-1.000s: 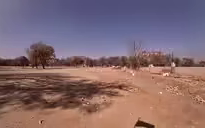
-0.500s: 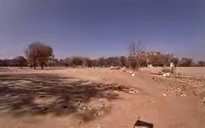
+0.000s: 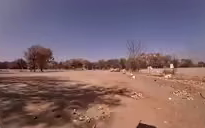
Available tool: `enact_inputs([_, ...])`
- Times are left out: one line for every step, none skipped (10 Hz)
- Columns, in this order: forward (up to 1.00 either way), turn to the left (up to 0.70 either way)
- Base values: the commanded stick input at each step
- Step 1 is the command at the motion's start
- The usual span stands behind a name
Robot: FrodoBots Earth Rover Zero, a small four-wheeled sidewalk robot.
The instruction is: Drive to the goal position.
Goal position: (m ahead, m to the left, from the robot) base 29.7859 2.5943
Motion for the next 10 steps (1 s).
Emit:
enact_inputs([0.50, 0.00])
enact_inputs([0.50, 0.00])
enact_inputs([0.50, 0.00])
enact_inputs([0.50, 0.00])
enact_inputs([0.50, 0.00])
enact_inputs([0.50, 0.00])
enact_inputs([0.50, 0.00])
enact_inputs([0.50, 0.00])
enact_inputs([0.50, 0.00])
enact_inputs([0.50, 0.42])
